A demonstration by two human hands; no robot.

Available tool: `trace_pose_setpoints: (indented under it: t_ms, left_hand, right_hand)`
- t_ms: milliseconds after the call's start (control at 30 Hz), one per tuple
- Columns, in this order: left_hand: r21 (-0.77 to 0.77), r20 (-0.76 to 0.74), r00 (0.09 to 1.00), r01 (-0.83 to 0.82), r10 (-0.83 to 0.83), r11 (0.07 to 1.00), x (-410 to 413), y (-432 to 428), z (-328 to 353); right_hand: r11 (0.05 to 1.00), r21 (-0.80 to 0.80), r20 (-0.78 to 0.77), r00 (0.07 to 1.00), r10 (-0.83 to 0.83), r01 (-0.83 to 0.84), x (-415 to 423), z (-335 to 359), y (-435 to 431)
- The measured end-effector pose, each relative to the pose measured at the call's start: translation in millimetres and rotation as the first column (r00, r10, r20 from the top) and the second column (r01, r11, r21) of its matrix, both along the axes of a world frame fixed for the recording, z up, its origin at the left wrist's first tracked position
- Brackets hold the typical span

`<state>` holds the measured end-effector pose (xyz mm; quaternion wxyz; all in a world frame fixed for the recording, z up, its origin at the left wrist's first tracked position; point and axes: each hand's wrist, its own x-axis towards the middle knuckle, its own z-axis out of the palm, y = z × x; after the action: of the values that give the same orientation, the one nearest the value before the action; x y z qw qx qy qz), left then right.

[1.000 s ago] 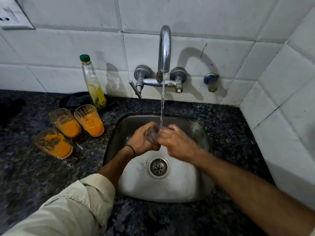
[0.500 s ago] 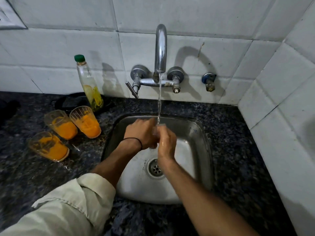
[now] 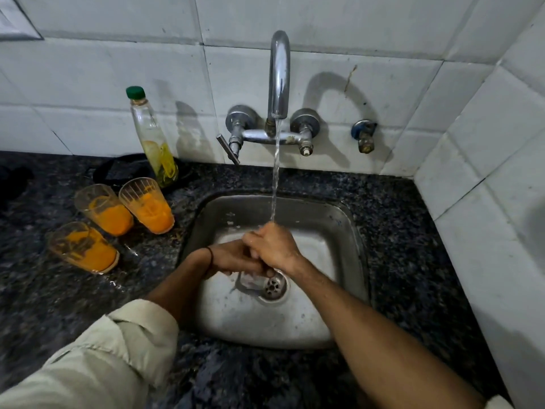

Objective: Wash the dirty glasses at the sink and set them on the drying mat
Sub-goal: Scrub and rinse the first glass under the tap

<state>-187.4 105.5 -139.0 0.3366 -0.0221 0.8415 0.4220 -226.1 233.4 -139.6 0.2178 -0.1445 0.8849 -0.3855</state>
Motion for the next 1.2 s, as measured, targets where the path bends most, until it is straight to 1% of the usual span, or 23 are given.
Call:
trace_pose_setpoints:
  t_ms: [33, 67, 100, 133, 167, 200, 233, 267, 333, 367, 433, 500, 533, 600, 633, 700, 733, 800, 900, 967, 1033, 1133, 1200]
  left_hand:
    - [0.242, 0.006, 0.994, -0.107, 0.109, 0.964, 7, -1, -7]
    - [0.429, 0.045, 0.975, -0.217, 0.22, 0.877, 10, 2, -13]
    - [0.519, 0.063, 0.951, -0.291, 0.303, 0.804, 12, 7, -17]
    - [0.534, 0.013, 0.917, -0.344, 0.399, 0.773, 10, 14, -17]
    - [0.417, -0.126, 0.881, -0.37, 0.456, 0.83, 7, 25, -14]
    - [0.206, -0.337, 0.826, -0.404, 0.452, 0.891, 2, 37, -15]
    - [0.027, -0.502, 0.751, -0.482, 0.429, 0.876, -1, 49, -15]
    - [-0.006, -0.578, 0.668, -0.579, 0.47, 0.815, -4, 58, -16]
    - [0.173, -0.511, 0.568, -0.667, 0.645, 0.725, -4, 65, -19]
    - [0.25, -0.468, 0.588, -0.627, 0.66, 0.737, -5, 63, -22]
    - [0.453, -0.305, 0.71, -0.478, 0.635, 0.752, -3, 51, -15]
    - [0.659, -0.114, 0.847, -0.327, 0.519, 0.677, -1, 35, -4]
    - [0.677, -0.101, 0.884, -0.275, 0.457, 0.683, -1, 30, 0]
    - [0.561, -0.201, 0.857, -0.296, 0.474, 0.773, -7, 32, 6]
    - [0.411, -0.32, 0.798, -0.369, 0.511, 0.833, -11, 38, 7]
    - [0.148, -0.557, 0.638, -0.553, 0.532, 0.82, -17, 53, 10]
    - [0.115, -0.618, 0.572, -0.614, 0.54, 0.781, -17, 61, 14]
    - [0.187, -0.574, 0.581, -0.594, 0.577, 0.783, -15, 61, 9]
    - [0.554, -0.224, 0.791, -0.378, 0.57, 0.742, -8, 40, 11]
    - [0.624, -0.185, 0.859, -0.273, 0.478, 0.732, -7, 27, 11]
    - [0.501, -0.253, 0.81, -0.357, 0.528, 0.788, -12, 31, 10]
    - [0.14, -0.513, 0.643, -0.591, 0.568, 0.795, -18, 50, 7]
    - [0.168, -0.538, 0.614, -0.594, 0.578, 0.787, -16, 56, 3]
  right_hand:
    - [0.994, 0.028, -0.066, 0.992, 0.109, -0.108, -2, 6, 3]
    - [0.984, 0.028, -0.091, 0.98, 0.175, -0.173, -5, 11, 5]
    - [0.981, 0.025, -0.114, 0.974, 0.193, -0.192, -6, 17, 6]
    - [0.986, 0.033, -0.148, 0.975, 0.166, -0.162, -7, 21, 5]
    - [0.994, 0.05, -0.19, 0.976, 0.105, -0.097, -7, 24, 4]
    - [0.997, 0.075, -0.239, 0.971, 0.03, -0.013, -6, 27, 1]
    - [0.992, 0.109, -0.285, 0.958, -0.036, 0.07, -2, 29, -2]
    - [0.98, 0.152, -0.327, 0.942, -0.074, 0.13, 1, 30, -6]
    - [0.963, 0.213, -0.38, 0.922, -0.077, 0.168, 2, 31, -7]
    - [0.962, 0.232, -0.392, 0.919, -0.046, 0.147, -1, 34, -4]
    - [0.975, 0.22, -0.348, 0.932, 0.098, -0.02, -11, 43, 9]
    - [0.968, 0.082, -0.226, 0.941, 0.252, -0.239, -19, 54, 23]
    - [0.962, 0.012, -0.186, 0.945, 0.269, -0.272, -20, 58, 25]
    - [0.987, -0.026, -0.236, 0.96, 0.148, -0.158, -19, 61, 21]
    - [0.999, -0.012, -0.282, 0.958, 0.048, -0.053, -17, 60, 15]
    - [0.992, 0.041, -0.329, 0.939, -0.103, 0.123, -14, 57, 3]
    - [0.986, 0.067, -0.356, 0.927, -0.121, 0.154, -13, 55, -1]
    - [0.987, 0.109, -0.407, 0.911, -0.068, 0.122, -14, 52, 0]
    - [0.99, 0.057, -0.365, 0.921, 0.138, -0.126, -21, 61, 17]
    - [0.969, -0.057, -0.262, 0.94, 0.218, -0.24, -23, 66, 24]
    - [0.986, -0.099, -0.261, 0.959, 0.106, -0.135, -21, 61, 21]
    - [0.992, 0.013, -0.299, 0.948, -0.113, 0.122, -14, 53, 2]
    - [0.982, 0.091, -0.366, 0.923, -0.121, 0.165, -13, 49, -3]
